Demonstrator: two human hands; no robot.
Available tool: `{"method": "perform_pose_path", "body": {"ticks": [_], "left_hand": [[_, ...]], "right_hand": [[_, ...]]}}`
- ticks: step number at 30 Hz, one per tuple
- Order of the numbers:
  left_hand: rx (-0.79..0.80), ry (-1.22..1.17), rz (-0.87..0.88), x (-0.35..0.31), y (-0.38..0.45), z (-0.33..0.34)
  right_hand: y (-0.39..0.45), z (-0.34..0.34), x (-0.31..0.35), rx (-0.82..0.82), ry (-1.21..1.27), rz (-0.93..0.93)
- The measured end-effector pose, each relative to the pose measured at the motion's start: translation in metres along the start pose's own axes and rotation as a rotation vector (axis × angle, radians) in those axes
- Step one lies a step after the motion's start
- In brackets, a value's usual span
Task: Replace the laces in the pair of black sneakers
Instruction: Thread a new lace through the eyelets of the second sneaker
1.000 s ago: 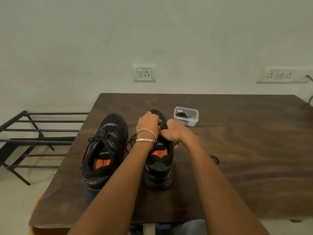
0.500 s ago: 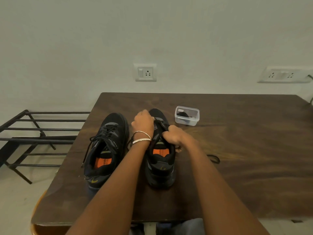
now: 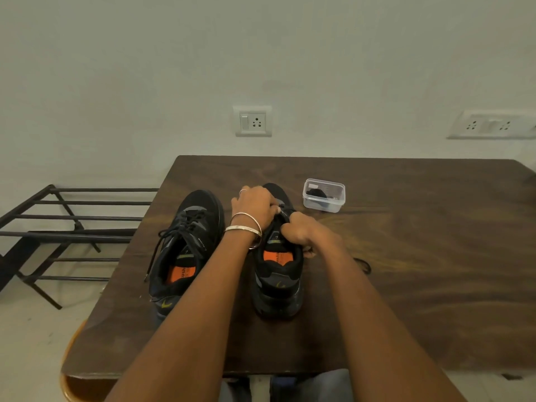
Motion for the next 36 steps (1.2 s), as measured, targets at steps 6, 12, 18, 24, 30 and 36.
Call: {"method": "perform_pose_path", "body": {"ticks": [6,12,18,24,30,36], "left_hand": [[0.153,-0.138,0.025,0.000,0.003,0.004],[0.099,-0.001,-0.052,-0.006,0.010,0.010],[-0.034,-0.146,-0.061,0.004,0.005,0.012],[-0.137,-0.410,-0.118,0.029,0.002,0.008],[-0.372,-0.725,-0.394,0.095,-0.012,-0.007],[-0.440,-0.384,-0.229,0.073,-0.024,-0.034]], "right_hand": [[-0.004,0.001,0.003,0.021,0.009,-0.001],[-0.006,0.004,0.002,0.034,0.035,0.005],[-0.008,0.005,0.004,0.042,0.044,0.009],[-0.011,0.006,0.005,0.040,0.055,0.002],[-0.013,0.004,0.004,0.037,0.079,0.007],[-0.015,0.006,0.004,0.059,0.079,0.006]]}}
Point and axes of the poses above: each hand's wrist, its own y-axis towards the middle knuckle, its own z-axis out of the palm, x = y × z, the point moved 9 cm from there along y, towards the middle knuckle, and after that the axes turned 14 degrees about x, right-handed, at the moved point
